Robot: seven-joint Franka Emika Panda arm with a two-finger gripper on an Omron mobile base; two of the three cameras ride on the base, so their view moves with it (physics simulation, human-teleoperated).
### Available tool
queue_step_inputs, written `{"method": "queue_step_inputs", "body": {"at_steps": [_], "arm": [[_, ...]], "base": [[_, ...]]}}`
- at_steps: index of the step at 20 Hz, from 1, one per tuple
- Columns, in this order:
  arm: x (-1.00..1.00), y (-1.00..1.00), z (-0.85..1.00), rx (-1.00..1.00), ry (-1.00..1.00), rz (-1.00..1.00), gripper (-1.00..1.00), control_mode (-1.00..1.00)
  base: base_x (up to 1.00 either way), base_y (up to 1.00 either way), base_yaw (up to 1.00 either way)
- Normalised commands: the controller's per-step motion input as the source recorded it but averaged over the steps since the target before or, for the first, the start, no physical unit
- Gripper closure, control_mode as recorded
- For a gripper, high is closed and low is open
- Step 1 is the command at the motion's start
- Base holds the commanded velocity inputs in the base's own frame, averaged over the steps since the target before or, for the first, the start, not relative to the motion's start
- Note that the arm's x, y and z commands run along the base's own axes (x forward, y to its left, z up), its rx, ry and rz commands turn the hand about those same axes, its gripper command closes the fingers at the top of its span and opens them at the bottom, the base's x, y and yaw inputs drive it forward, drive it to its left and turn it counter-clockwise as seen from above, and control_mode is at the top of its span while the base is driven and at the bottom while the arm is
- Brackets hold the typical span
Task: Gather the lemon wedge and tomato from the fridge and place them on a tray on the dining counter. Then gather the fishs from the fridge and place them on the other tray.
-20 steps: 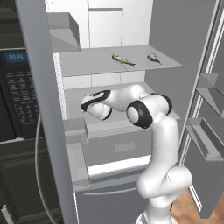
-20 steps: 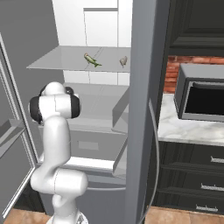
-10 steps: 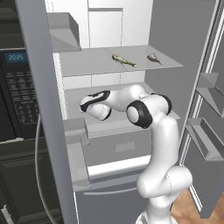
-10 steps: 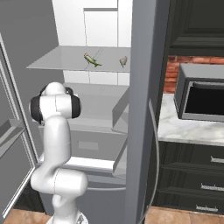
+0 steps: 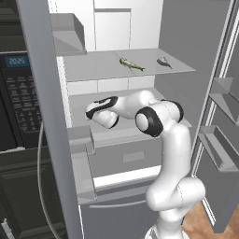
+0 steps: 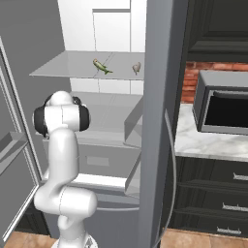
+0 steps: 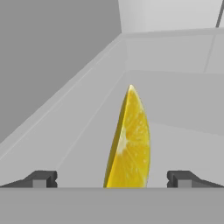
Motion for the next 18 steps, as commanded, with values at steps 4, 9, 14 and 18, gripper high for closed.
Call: {"method": "queue_step_inputs", "body": {"at_steps": [4, 9, 14, 18], "arm": [[0.12, 0.0, 0.0, 0.0, 0.0, 0.0, -1.0, -1.0], [0.22, 0.0, 0.0, 0.0, 0.0, 0.0, -1.0, -1.0], [0.27, 0.01, 0.0, 0.0, 0.0, 0.0, -1.0, -1.0], [0.25, 0.14, -0.04, 0.0, 0.0, 0.0, 1.0, -1.0]], "base": [[0.0, 0.0, 0.0], [0.0, 0.0, 0.0], [0.0, 0.0, 0.0], [0.0, 0.0, 0.0]]}}
